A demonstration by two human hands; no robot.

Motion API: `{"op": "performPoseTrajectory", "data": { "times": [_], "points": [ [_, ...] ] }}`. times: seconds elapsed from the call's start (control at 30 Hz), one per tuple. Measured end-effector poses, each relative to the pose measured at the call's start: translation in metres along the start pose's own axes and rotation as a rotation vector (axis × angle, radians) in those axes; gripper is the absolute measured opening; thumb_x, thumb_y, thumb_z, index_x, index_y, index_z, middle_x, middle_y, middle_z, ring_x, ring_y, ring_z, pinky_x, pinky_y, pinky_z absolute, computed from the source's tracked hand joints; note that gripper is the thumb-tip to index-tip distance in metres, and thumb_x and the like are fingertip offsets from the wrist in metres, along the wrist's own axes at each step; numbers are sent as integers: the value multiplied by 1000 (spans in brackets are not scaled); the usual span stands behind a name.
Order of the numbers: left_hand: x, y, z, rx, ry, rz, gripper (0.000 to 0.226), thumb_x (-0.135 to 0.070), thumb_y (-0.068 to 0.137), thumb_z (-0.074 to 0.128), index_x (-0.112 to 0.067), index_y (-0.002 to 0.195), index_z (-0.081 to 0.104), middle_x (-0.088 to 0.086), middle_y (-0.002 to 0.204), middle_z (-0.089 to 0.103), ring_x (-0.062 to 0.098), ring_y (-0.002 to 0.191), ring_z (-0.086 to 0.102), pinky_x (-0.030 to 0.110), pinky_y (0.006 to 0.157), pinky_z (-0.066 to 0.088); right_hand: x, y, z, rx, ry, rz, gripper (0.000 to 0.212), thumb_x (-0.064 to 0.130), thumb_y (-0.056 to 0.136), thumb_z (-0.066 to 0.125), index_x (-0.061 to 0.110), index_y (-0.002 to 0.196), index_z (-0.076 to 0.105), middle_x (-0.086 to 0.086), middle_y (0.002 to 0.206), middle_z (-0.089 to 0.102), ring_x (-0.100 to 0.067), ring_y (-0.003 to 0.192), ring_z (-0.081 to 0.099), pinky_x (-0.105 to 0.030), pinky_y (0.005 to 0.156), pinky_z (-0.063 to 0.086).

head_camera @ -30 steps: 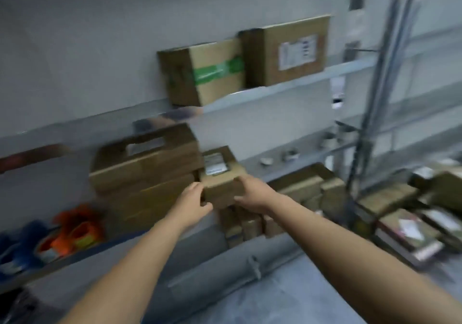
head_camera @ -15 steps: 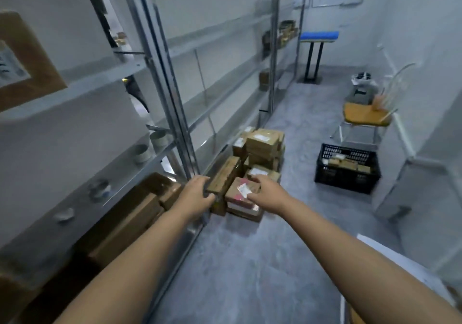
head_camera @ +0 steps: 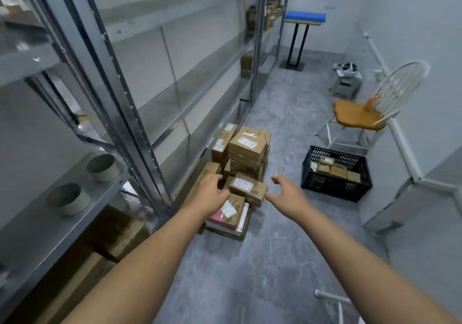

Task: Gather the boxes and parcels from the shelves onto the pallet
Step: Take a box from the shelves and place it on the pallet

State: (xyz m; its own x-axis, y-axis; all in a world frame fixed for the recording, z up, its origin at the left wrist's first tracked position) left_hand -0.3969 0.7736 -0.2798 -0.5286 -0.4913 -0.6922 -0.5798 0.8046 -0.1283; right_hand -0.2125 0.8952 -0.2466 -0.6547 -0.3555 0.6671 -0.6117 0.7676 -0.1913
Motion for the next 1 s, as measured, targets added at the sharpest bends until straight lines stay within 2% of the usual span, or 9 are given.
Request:
{"op": "performPoseTrajectory", "data": {
  "times": [0.2,0.3,0.4,0.47,0.57,0.67,0.77,0.9,1.0],
  "points": [
    [60,99,21,47,-25,-137,58,-33,90,59,-22,143,39,-1,147,39,19,127,46,28,91,38,-22,117,63,117,73,109,61,34,87,65,16,142,43,-4,143,47,-20,128,47,-27,101,37],
    [85,160,36,48,-42,-197,57,-32,91,58,-22,143,39,1,146,39,20,126,47,32,96,41,-36,187,91,150,80,143,61,32,87,65,16,142,43,-5,143,49,-21,128,48,-33,105,40],
    [112,221,63,34,-111,-254,55,-31,92,57,-21,143,39,1,146,38,19,125,47,28,94,39,-55,260,124,180,57,165,65,35,88,65,14,144,40,-7,146,45,-24,131,46,-37,107,40],
    [139,253,89,53,-136,-310,55,-35,91,57,-23,142,40,-1,141,41,14,113,52,27,86,46,-72,301,152,220,57,172,65,34,89,64,13,145,38,-9,146,44,-26,131,45,-39,108,40],
    [187,297,124,53,-137,-368,48,-35,91,59,-22,136,46,-5,120,45,10,86,56,27,63,53,-107,360,199,272,31,197,64,27,89,64,9,144,37,-13,146,44,-28,131,44,-39,109,38],
    [251,332,169,79,-154,-448,43,-34,91,61,-21,130,49,-7,108,43,17,85,60,41,72,59,-157,411,247,289,28,276,62,26,90,63,8,144,38,-12,145,46,-29,129,47,-40,106,40],
    [328,359,221,115,-155,-488,35,-38,90,62,-19,118,55,-1,102,58,16,80,62,38,68,59,-217,443,310,292,97,361,52,22,91,61,11,139,45,-10,135,56,-27,119,55,-38,96,47],
    [431,390,296,206,-82,-516,41,-34,89,63,-11,122,57,10,116,60,26,105,60,42,89,52,-293,461,409,329,149,436,53,17,89,64,8,137,46,-4,131,55,-23,120,53,-40,99,46],
    [474,405,340,189,46,-528,56,-37,89,62,-10,135,45,7,134,50,26,123,43,38,104,40,-348,458,466,295,203,555,64,18,86,69,3,140,38,-11,137,50,-28,125,50,-45,104,43]
  ]
}}
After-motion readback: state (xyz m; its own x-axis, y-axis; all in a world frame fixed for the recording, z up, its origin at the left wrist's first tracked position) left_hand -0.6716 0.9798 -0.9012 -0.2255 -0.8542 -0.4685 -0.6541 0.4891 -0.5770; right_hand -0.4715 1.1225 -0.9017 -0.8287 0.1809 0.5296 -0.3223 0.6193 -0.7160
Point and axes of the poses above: each hand's wrist, its own y-axis towards the middle knuckle, its own z-axis out of the palm, x = y × z, the point moved 10 cm from there along y, towards the middle knuckle
